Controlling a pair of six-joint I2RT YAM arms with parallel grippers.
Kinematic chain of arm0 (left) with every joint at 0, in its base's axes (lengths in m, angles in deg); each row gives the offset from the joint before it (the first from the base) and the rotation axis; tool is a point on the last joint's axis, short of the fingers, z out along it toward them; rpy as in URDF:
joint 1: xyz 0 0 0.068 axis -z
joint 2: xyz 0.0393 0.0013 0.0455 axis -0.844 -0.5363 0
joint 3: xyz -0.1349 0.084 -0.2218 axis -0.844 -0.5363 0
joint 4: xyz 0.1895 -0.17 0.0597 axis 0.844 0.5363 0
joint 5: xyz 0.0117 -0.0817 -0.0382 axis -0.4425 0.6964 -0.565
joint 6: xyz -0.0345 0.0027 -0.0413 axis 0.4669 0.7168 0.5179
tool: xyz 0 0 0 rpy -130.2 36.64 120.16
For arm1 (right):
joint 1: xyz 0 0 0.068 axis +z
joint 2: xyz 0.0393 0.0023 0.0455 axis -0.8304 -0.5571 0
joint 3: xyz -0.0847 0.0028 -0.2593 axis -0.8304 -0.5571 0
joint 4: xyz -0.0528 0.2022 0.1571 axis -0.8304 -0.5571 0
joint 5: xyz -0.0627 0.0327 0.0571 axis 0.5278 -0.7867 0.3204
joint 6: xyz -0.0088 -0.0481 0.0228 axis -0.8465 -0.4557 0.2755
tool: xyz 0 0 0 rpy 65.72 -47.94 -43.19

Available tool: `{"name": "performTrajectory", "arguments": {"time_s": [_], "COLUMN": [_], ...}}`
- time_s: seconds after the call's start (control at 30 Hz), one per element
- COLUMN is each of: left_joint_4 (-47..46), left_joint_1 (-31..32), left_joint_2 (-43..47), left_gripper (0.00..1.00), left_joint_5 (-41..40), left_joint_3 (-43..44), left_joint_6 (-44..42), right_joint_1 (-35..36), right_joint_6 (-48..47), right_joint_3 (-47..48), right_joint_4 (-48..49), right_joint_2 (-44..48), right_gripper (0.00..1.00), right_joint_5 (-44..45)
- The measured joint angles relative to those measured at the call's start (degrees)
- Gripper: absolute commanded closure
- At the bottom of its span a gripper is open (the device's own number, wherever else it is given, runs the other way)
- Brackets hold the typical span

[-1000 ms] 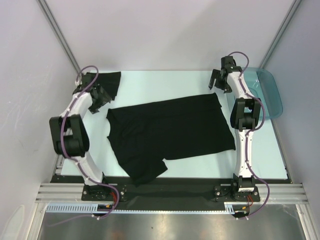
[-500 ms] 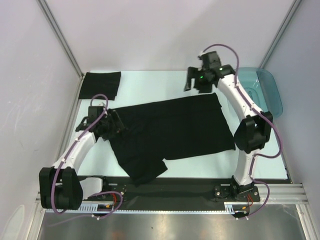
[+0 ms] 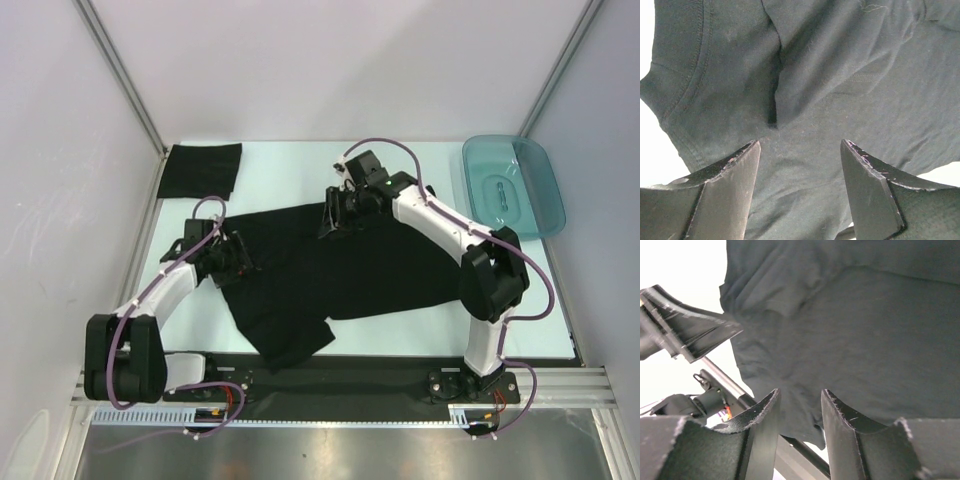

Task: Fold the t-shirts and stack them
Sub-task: Fold the tshirt

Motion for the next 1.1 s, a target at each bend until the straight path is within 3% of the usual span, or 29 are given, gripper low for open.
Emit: {"name": "performTrajectory", "arguments": {"time_s": [0.23,0.33,0.5,0.77,1.0,1.07,1.1], "left_joint_4": [-1.97,-2.43,-3.78,-2.73,-1.05,-0.7,-0.61], "left_joint_1": [0.0,0.0,0.0,0.0,-0.13,-0.15,-0.24], "left_joint_2": [-4.85,-7.1,-10.43,-10.23,-6.6,-6.51,-6.51], "left_gripper": [0.33,0.46,0.6,0.99,1.0,1.0,1.0], "left_joint_5": [0.92,1.29,2.84,5.57,8.37,8.37,8.37], "left_joint_3": [0.13,0.98,3.26,7.1,9.03,9.94,10.34], "left_joint_6": [-0.83,-1.25,-1.55,-2.32,-1.14,-0.79,-0.48], "right_joint_1": [1.73,1.68,1.57,1.57,1.62,1.75,1.84], "right_joint_6": [1.64,1.68,2.19,8.07,17.57,20.06,21.29], "right_joint_3": [-5.01,-6.01,-7.28,-9.75,-13.62,-14.03,-14.08], "right_joint_4": [3.54,3.48,4.52,12.11,24.81,27.87,29.22], "right_joint_2": [0.57,0.57,0.76,-0.35,-4.35,-5.84,-6.69], "right_gripper": [0.63,0.65,0.68,0.64,0.55,0.6,0.7], "right_joint_5": [-0.94,-0.92,-1.01,-4.44,-8.83,-9.55,-9.77]}}
